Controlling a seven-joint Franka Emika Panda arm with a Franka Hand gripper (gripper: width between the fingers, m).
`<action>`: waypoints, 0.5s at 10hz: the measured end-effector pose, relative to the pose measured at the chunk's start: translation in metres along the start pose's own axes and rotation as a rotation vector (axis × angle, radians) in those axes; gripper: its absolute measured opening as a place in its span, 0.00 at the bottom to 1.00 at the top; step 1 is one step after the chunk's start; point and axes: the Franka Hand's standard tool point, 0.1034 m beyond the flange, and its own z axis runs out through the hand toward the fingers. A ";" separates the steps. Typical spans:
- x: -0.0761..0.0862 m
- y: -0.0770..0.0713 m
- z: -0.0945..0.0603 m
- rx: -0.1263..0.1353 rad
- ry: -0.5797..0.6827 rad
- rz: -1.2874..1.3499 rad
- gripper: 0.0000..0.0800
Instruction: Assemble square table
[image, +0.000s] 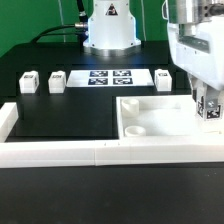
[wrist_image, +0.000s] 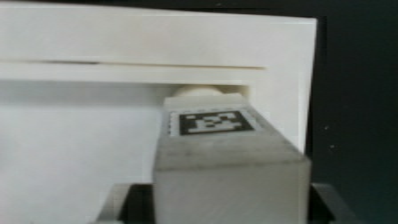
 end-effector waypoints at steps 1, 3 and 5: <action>0.000 0.000 0.000 -0.001 0.001 -0.013 0.46; -0.013 0.005 0.003 -0.030 0.034 -0.184 0.69; -0.024 0.001 0.003 0.005 0.073 -0.565 0.79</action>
Offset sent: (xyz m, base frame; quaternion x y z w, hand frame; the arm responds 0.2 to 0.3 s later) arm 0.0043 0.0218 -0.0018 0.0168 0.1366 -0.4556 0.8795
